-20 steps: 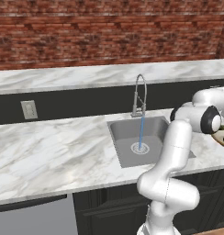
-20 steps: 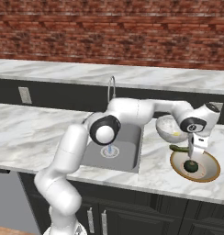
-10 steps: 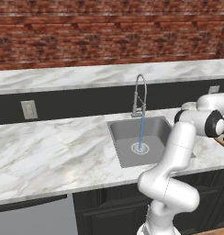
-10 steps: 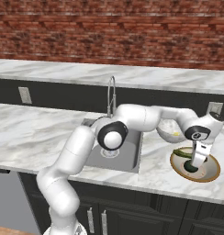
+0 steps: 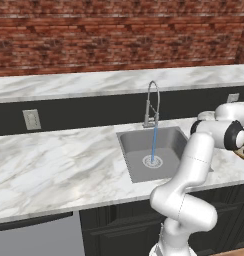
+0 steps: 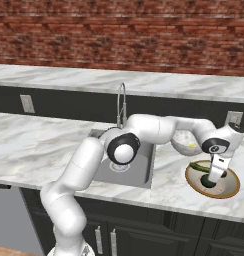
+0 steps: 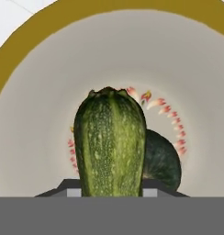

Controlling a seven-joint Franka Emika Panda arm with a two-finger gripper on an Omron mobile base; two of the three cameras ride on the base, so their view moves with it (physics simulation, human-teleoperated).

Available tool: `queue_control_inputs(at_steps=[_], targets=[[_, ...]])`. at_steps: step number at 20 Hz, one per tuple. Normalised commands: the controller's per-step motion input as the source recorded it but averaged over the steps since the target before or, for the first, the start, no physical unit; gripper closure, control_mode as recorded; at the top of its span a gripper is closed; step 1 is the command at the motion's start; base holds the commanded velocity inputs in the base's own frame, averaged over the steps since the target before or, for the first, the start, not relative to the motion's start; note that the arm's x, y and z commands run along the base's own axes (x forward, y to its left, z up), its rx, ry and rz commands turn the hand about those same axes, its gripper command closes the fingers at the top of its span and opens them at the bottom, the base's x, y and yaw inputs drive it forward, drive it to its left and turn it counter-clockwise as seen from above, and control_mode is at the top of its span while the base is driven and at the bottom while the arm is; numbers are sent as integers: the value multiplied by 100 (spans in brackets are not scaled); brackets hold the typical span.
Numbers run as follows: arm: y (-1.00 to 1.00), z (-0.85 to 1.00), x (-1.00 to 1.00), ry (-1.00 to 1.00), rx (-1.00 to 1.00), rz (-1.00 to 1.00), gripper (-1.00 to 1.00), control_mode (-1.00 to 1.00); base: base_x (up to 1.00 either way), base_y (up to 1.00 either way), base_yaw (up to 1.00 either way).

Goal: Pick the squashs from the sink and place them in one bowl. Place the lemon wedge in the other bowl. Then turn off the sink faucet.

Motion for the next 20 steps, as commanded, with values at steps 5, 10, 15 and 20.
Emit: queue_control_inputs(at_steps=[5,10,15,20], targets=[[-1,0,-3,0,0,-4,-100,-100,0,0,0],[0,4,-10,0,0,-1,-100,-100,0,0,0],[7,26,-27,-4,-1,0,-100,-100,0,0,0],[33,46,-24,-7,-7,0,-100,-100,0,0,0]])
